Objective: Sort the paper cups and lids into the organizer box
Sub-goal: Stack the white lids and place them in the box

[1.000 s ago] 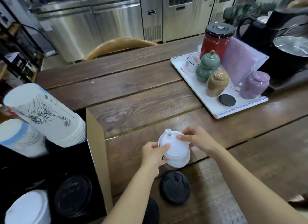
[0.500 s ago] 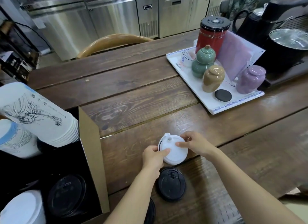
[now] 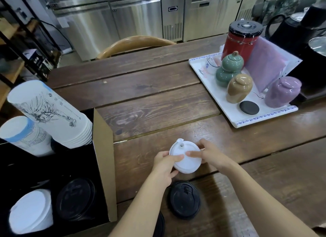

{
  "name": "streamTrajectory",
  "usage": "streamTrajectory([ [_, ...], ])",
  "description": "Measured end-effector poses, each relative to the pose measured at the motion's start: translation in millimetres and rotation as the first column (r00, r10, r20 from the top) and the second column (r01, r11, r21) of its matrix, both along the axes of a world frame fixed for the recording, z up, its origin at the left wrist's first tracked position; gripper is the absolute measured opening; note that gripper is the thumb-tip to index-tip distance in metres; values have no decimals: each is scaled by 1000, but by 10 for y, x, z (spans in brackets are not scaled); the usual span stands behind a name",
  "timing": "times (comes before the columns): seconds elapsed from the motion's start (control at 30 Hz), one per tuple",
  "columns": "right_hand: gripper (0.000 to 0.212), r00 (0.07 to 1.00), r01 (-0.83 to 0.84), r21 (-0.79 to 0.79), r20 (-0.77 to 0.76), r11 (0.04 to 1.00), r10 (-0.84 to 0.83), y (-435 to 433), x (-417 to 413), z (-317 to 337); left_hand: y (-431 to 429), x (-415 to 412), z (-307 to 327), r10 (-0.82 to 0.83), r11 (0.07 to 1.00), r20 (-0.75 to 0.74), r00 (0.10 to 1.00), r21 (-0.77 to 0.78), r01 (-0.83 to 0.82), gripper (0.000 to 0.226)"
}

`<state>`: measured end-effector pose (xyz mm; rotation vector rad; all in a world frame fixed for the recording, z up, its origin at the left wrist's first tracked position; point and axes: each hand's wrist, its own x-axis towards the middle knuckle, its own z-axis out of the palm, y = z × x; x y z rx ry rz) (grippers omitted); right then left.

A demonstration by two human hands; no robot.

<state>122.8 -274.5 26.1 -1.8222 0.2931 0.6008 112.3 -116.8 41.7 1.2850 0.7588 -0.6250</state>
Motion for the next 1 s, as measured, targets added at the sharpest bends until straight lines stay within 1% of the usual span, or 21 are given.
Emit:
streamTrajectory([
  [0.07,39,998,36,42,54,998,-38,58,50,82,51,43,69,25,1000,39,999,-20,-25,43],
  [0.13,34,992,61,79,109,995,-69,115,115,198,121,74,171,65,997,93,993,-39,-62,40],
  [0.23,36,982,40,121,181,992,-62,235,209,386,268,71,362,122,992,202,972,-40,-116,36],
  [0.3,34,972,23,135,231,991,-54,356,233,543,397,46,506,146,989,265,953,-13,-147,35],
  [0.43,27,938,-19,138,346,990,-30,701,168,850,712,-73,855,179,976,402,898,41,-213,43],
  [0.57,29,900,-56,130,436,990,-6,1073,5,1125,1115,-302,1138,168,973,492,854,57,-225,47],
  [0.63,28,896,-96,154,443,983,18,1257,-92,1250,1341,-450,1248,169,973,513,842,51,-226,47],
  [0.73,27,899,-158,179,433,971,67,1596,-232,1373,1721,-671,1368,207,962,541,815,40,-270,32],
  [0.83,25,894,-222,176,430,959,128,2010,-385,1420,2130,-897,1406,268,939,554,788,34,-343,32],
  [0.9,24,890,-263,174,423,949,169,2296,-482,1422,2399,-1033,1392,278,928,561,780,53,-369,28],
  [1.0,30,889,-309,142,395,940,232,2684,-572,1352,2754,-1185,1313,327,894,540,776,90,-440,31],
])
